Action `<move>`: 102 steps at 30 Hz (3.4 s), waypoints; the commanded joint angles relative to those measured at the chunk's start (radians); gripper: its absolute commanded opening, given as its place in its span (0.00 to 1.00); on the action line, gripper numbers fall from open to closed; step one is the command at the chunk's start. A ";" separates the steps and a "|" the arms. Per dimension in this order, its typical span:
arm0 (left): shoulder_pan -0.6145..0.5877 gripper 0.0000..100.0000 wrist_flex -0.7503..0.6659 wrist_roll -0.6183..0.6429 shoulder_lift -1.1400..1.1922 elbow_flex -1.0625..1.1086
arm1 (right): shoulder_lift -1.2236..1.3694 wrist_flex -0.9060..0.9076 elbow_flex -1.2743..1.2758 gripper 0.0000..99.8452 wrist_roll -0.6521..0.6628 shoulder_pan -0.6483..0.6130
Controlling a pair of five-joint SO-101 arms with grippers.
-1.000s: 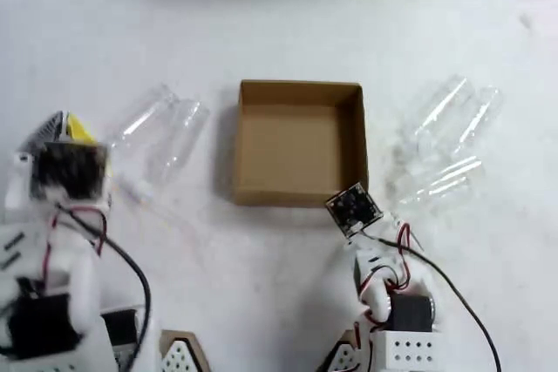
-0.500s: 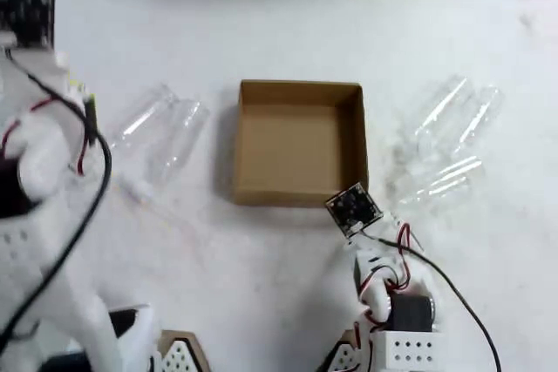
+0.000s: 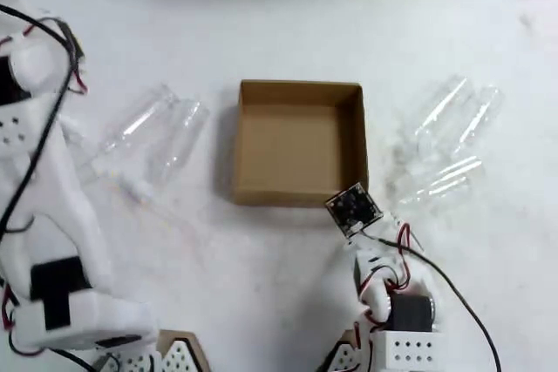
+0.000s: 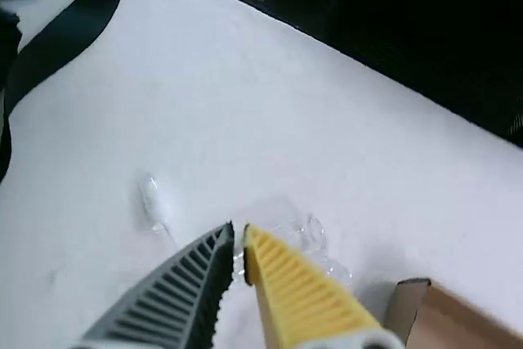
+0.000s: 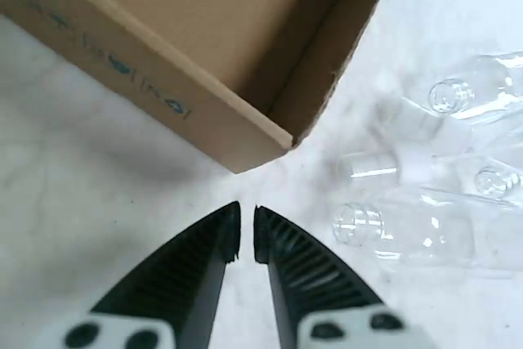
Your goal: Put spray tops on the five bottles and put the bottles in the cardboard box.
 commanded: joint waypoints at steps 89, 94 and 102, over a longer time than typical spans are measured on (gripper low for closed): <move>0.010 0.34 0.204 1.083 0.978 -0.358 | -0.004 -0.001 0.008 0.02 0.012 -0.002; -0.042 0.33 0.206 1.083 1.013 -0.505 | -0.004 -0.001 0.008 0.02 0.012 -0.002; -0.050 0.33 0.196 1.080 1.087 -0.703 | -0.004 -0.001 0.008 0.02 0.012 -0.002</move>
